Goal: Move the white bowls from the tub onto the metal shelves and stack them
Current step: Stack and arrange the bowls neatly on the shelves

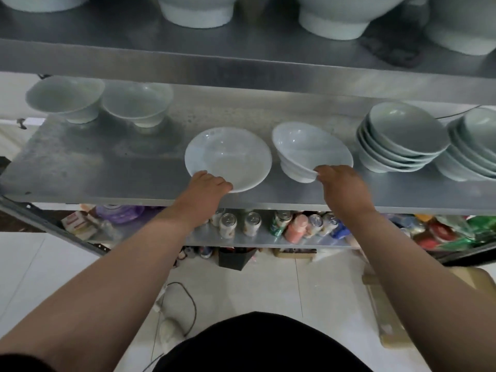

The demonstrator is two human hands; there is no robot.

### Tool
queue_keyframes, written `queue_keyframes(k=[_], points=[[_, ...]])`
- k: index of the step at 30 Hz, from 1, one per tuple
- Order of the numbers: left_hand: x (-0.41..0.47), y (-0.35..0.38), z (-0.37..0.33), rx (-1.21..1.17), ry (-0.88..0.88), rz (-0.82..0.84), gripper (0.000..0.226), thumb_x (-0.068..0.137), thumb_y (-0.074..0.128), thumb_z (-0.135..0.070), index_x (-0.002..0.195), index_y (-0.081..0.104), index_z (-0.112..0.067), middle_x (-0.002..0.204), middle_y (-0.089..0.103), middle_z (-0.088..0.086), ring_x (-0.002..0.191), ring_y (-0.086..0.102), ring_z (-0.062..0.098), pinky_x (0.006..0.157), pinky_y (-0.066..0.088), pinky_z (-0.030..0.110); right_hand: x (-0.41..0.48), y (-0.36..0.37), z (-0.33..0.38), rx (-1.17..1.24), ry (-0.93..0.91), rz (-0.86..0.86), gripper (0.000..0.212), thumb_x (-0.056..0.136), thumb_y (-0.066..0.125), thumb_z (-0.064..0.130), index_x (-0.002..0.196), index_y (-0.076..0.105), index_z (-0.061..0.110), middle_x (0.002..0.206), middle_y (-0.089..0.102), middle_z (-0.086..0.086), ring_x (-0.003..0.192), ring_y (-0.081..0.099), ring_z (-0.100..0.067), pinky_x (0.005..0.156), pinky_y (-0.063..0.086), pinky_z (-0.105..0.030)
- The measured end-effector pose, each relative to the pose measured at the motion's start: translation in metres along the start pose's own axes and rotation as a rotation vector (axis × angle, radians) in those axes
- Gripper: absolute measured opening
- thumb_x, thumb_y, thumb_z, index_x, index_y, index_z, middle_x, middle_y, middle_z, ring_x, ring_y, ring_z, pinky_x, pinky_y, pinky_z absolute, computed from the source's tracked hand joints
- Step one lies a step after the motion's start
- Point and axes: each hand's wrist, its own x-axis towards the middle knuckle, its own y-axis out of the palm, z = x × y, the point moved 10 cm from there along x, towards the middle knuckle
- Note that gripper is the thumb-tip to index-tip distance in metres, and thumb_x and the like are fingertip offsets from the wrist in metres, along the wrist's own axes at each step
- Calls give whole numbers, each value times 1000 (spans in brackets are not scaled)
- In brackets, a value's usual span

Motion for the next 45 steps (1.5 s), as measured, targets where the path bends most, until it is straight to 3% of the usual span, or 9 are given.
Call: queue_keyframes(k=[9, 13, 17, 23, 28, 32, 35, 39, 45], points=[[94, 2, -88, 32, 38, 89, 57, 83, 52, 3, 135, 55, -21, 130, 59, 3, 126, 48, 26, 120, 6, 41, 15, -52, -26, -18, -272, -307, 25, 74, 71, 0, 95, 70, 15, 77, 67, -6, 73, 61, -33, 70, 47, -34], [86, -22, -92, -94, 42, -135, 57, 88, 66, -35, 140, 50, -18, 142, 51, 6, 141, 31, 29, 120, 8, 43, 23, -32, -17, 36, -318, -245, 33, 67, 67, -4, 93, 69, 16, 79, 69, -3, 74, 61, -32, 70, 48, -33], [49, -18, -38, -505, -435, -196, 91, 83, 72, -46, 154, 19, -22, 160, 21, 5, 146, 22, 24, 114, 26, 43, 24, -12, -1, 58, -361, -159, 41, 57, 68, -7, 93, 70, 14, 76, 69, -5, 71, 62, -32, 72, 52, -34], [54, 3, -29, -626, -519, -80, 92, 79, 71, -54, 152, 19, -34, 151, 43, -2, 134, 46, 23, 107, 43, 47, 19, 20, 14, 13, -399, 15, 45, 51, 73, -9, 88, 73, 17, 71, 69, -2, 67, 65, -31, 67, 55, -32], [66, 5, -37, -646, -490, -36, 98, 66, 60, -66, 150, 19, -38, 148, 47, -5, 133, 49, 21, 105, 46, 47, 27, 42, 7, 51, -312, 202, 45, 81, 54, -1, 120, 64, 19, 101, 68, -10, 98, 60, -36, 81, 51, -41], [77, 4, -41, -651, -473, -19, 95, 74, 67, -55, 151, 16, -38, 148, 47, -4, 132, 49, 22, 105, 45, 46, 25, 46, 5, 43, -377, 177, 31, 95, 48, 26, 118, 65, 15, 99, 68, -12, 94, 61, -34, 94, 45, -41], [81, 4, -41, -636, -448, -4, 93, 81, 69, -43, 152, 9, -37, 150, 42, -1, 130, 50, 23, 105, 45, 44, 27, 52, 3, 13, -387, 187, 45, 97, 35, 46, 109, 67, 16, 92, 69, -10, 90, 62, -32, 98, 40, -39], [75, 4, -36, -588, -394, 17, 88, 87, 63, -42, 155, 9, -34, 156, 35, 2, 137, 42, 23, 110, 39, 43, 32, 46, 8, 31, -334, 197, 38, 98, 40, 41, 94, 67, 14, 86, 69, -7, 84, 62, -30, 75, 35, -32], [26, -5, 40, -771, -552, -188, 59, 92, 62, -34, 146, 39, -27, 139, 51, -9, 122, 52, 8, 104, 39, 29, 53, 28, 62, 480, -207, 5, 35, 89, 60, 22, 124, 63, 14, 123, 64, -8, 114, 57, -27, 95, 45, -33]])
